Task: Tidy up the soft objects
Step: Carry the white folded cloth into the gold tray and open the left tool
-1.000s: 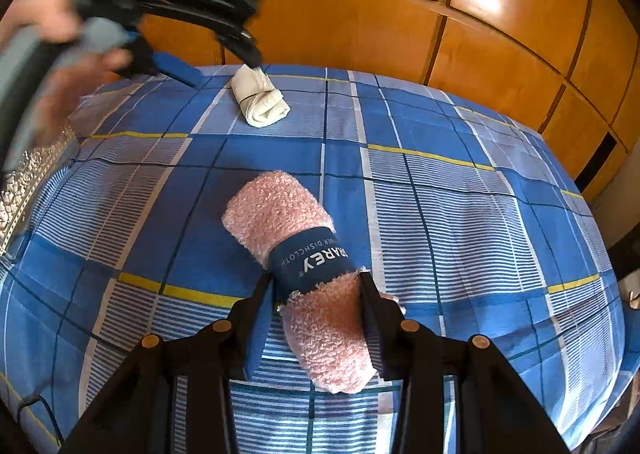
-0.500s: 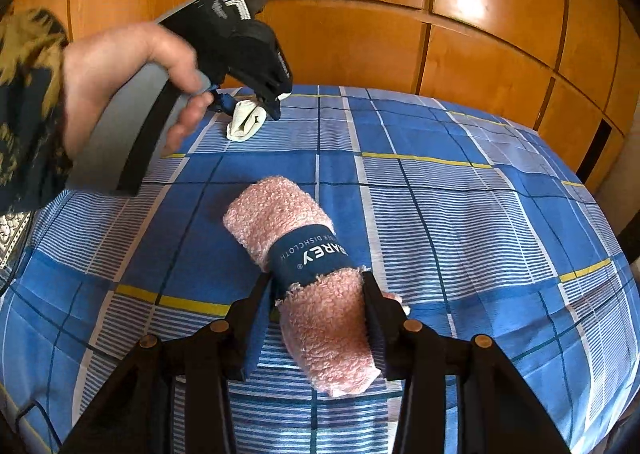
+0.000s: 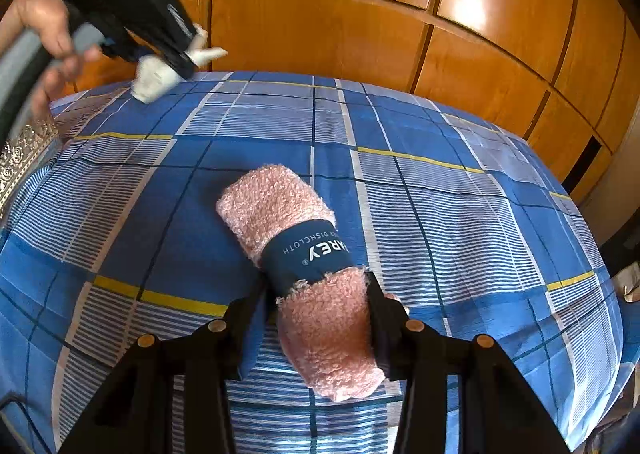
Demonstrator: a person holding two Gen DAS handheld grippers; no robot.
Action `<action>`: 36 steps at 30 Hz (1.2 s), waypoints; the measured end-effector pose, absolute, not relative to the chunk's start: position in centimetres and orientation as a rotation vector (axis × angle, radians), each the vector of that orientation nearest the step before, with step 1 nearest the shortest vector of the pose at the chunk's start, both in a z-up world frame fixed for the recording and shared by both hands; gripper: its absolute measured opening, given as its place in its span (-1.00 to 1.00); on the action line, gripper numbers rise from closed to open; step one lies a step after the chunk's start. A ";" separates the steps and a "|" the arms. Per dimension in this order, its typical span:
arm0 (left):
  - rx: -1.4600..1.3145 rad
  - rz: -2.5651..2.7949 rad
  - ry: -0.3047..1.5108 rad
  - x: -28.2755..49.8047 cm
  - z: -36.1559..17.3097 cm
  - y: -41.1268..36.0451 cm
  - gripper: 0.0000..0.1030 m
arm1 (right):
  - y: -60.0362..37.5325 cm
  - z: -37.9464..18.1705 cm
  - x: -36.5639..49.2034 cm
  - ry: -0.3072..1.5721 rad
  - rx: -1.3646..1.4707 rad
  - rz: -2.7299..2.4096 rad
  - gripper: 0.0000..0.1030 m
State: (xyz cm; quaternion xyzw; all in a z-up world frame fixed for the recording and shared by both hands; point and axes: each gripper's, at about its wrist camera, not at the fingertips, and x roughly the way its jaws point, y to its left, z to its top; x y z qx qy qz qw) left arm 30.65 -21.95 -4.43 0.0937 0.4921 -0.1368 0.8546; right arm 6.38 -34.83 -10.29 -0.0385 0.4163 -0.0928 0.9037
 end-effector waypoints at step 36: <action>-0.219 0.020 0.653 13.6 7.7 17.4 -0.36 | -33.0 -10.3 7.6 0.937 -0.172 -0.330 -0.14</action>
